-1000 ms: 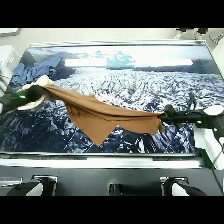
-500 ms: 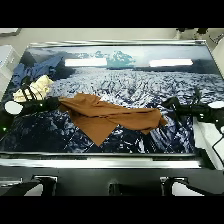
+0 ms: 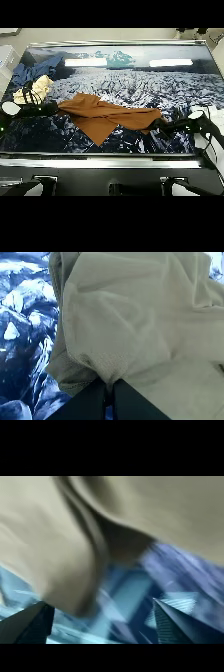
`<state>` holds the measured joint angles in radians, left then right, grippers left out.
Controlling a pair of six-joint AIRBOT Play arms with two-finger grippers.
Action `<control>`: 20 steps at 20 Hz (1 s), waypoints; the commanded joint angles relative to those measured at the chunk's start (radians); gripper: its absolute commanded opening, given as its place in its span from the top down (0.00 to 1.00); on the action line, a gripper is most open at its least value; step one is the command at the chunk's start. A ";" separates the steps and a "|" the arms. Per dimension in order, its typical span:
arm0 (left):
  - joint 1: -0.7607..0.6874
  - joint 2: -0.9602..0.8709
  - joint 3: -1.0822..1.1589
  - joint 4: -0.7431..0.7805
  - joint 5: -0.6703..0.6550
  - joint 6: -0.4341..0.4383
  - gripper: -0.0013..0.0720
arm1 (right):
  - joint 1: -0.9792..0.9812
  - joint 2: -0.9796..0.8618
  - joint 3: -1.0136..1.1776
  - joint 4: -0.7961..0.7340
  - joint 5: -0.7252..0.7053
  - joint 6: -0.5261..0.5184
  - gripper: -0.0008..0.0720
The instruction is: Fold the clothes and pants, and hang the long-sleeved shirts on hangers.
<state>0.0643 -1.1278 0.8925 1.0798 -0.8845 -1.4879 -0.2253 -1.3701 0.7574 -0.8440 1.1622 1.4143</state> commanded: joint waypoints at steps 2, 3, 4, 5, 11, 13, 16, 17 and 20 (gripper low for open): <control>0.001 0.001 0.000 0.002 -0.014 0.000 0.95 | 0.055 -0.035 -0.020 0.109 -0.079 -0.013 0.04; 0.001 0.001 0.000 0.002 -0.014 0.000 0.95 | 0.089 -0.049 -0.020 0.119 -0.090 -0.013 0.04; 0.001 0.001 0.000 0.002 -0.014 0.000 0.95 | 0.132 -0.063 -0.020 0.126 -0.118 -0.012 0.10; 0.001 0.001 0.000 0.002 -0.014 0.000 0.95 | 0.170 -0.071 -0.019 0.132 -0.155 -0.011 0.41; 0.049 0.041 0.172 0.002 -0.014 0.016 0.95 | 0.123 0.050 0.249 0.117 -0.046 -0.090 0.94; 0.083 0.090 0.350 0.002 -0.013 0.016 0.95 | 0.066 0.168 0.463 0.117 -0.047 -0.114 0.94; 0.117 0.183 0.660 0.002 -0.007 0.015 0.95 | -0.008 0.339 0.753 0.082 -0.139 -0.122 0.94; 0.120 0.219 0.752 0.002 0.000 0.014 0.95 | -0.016 0.397 0.819 0.049 -0.155 -0.121 0.94; 0.100 0.335 0.874 0.001 0.048 -0.023 0.95 | -0.014 0.549 0.859 0.019 -0.165 -0.104 0.94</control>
<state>0.1677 -0.8886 1.6127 1.0794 -0.8768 -1.4849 -0.2234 -0.9588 1.5177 -0.7856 1.0283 1.3014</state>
